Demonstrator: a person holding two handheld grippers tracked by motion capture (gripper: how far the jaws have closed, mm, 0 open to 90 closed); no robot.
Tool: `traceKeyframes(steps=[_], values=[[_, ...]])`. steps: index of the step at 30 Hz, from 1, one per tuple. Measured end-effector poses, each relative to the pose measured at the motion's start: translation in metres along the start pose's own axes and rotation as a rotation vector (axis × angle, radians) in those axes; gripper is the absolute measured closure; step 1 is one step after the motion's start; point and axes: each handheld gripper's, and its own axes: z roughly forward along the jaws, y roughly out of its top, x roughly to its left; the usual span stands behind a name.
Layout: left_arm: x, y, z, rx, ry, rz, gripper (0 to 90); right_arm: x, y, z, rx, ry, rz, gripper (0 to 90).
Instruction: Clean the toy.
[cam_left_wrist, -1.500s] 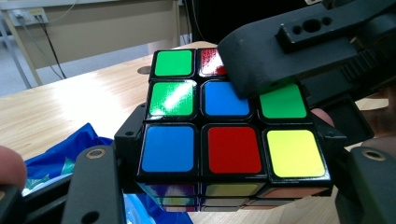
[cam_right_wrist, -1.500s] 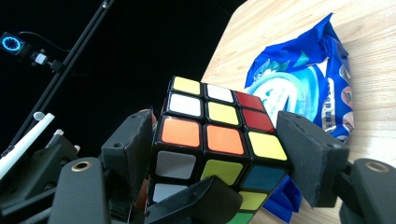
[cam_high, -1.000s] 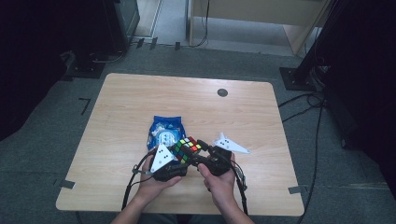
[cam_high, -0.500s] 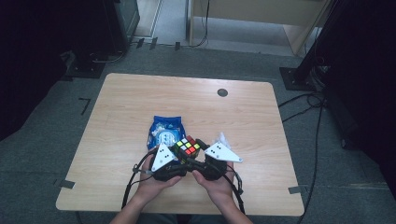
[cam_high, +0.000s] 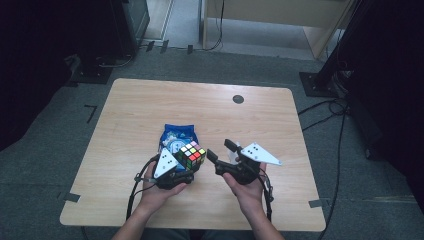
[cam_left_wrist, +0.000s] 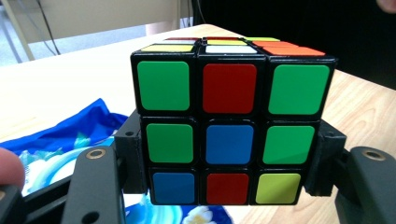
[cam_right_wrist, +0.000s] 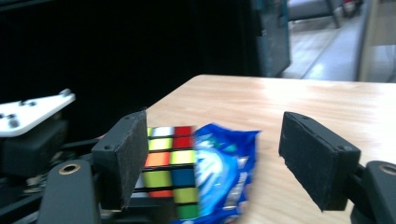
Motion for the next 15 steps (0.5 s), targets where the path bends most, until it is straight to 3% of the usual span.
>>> traceKeyframes(steps=[2, 5, 10, 13, 15], values=[[0.002, 0.0, -0.002, -0.005, 0.004, -0.007, 33.9, -0.01, 0.003, -0.003, -0.005, -0.019, 0.005, 27.4], [0.005, 0.001, -0.004, -0.007, 0.009, -0.008, 33.9, -0.026, 0.002, -0.004, 0.009, -0.08, -0.026, 29.7], [0.008, 0.001, -0.005, -0.007, 0.016, -0.017, 33.9, -0.055, -0.01, 0.001, 0.105, -0.181, -0.123, 33.4], [0.009, 0.001, -0.006, -0.005, 0.015, -0.019, 33.9, -0.073, -0.018, 0.004, 0.16, -0.195, -0.088, 35.3], [0.01, 0.001, -0.006, -0.006, 0.016, -0.022, 33.8, -0.082, -0.024, 0.006, 0.19, -0.212, -0.091, 36.3]])
